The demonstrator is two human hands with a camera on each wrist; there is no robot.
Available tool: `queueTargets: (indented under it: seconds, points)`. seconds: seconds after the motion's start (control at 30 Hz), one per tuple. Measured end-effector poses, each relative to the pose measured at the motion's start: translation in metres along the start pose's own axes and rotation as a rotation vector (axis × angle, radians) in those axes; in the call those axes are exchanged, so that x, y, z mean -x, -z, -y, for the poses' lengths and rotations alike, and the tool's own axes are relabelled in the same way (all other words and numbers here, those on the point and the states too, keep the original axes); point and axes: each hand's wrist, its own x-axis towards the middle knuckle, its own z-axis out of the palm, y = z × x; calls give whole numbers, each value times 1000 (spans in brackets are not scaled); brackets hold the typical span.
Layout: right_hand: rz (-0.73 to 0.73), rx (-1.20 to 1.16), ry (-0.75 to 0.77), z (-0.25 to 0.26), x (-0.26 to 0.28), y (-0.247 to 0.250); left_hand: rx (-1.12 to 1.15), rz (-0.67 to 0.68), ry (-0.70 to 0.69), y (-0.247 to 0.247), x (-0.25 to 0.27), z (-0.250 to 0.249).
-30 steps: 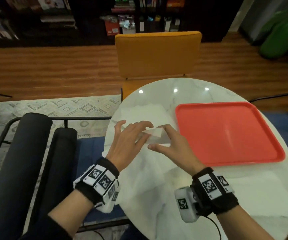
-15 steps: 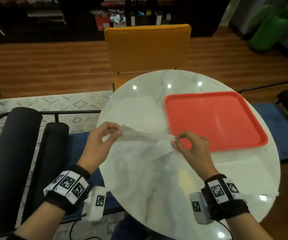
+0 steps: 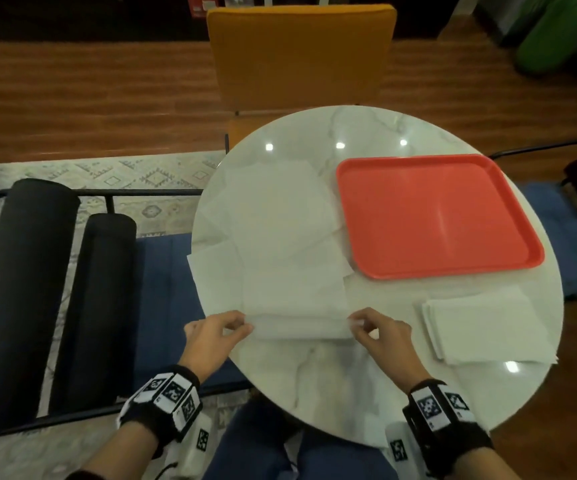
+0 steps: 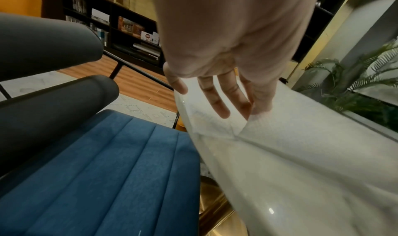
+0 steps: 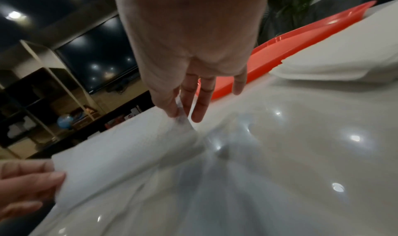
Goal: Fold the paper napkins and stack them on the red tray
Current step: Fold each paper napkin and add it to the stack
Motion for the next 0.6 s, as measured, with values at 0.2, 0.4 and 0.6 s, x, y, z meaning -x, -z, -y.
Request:
queueTargets:
  seconds: [0.2, 0.4, 0.6]
  points:
    - [-86, -44, -41, 22, -53, 12, 84, -79, 95, 16, -35, -27]
    - [-68, 137, -41, 40, -94, 4, -45, -98, 160, 20, -60, -46]
    - [-236, 266, 56, 46, -74, -18, -228, -369, -41, 7, -34, -52]
